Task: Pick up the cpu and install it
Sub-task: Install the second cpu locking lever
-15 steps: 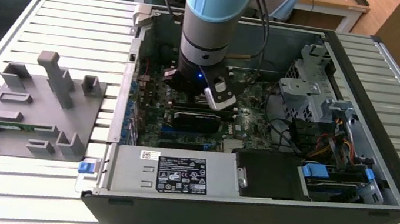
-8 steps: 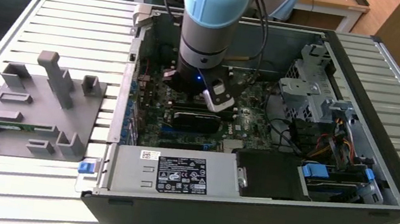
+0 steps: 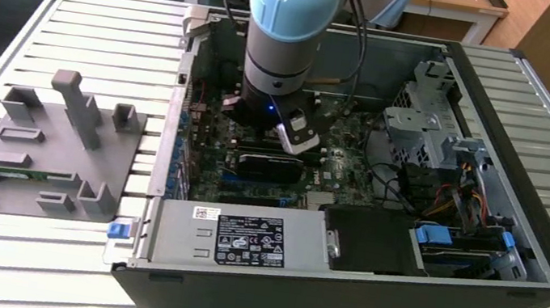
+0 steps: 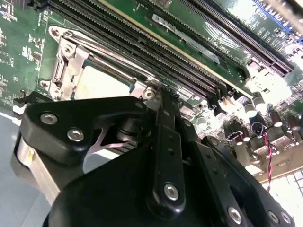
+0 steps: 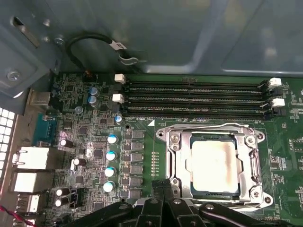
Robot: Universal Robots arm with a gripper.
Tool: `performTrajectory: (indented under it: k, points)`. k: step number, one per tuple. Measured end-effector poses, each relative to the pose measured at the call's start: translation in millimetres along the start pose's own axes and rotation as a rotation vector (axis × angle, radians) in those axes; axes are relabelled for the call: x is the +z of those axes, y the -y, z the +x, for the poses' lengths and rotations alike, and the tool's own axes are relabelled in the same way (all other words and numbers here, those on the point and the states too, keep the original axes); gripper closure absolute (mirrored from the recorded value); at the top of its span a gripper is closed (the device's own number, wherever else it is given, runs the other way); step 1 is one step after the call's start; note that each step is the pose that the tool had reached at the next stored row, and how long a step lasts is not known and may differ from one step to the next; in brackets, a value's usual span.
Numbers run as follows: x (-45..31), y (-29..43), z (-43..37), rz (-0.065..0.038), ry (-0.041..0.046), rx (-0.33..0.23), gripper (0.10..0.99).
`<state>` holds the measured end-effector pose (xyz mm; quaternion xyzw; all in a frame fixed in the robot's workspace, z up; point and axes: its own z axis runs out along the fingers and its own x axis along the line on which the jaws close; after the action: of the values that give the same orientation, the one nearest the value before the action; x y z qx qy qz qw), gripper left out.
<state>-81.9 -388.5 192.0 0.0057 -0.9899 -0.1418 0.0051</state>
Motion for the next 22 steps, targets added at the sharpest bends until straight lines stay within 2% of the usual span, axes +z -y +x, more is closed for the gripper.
performTrajectory:
  k: [13, 22]
  points:
    - [-13.7, -4.0, 0.2, 0.0, 0.0, 0.0, 0.98]
    - [-31.0, -9.0, 0.3, 0.0, -0.0001, 0.0, 0.98]
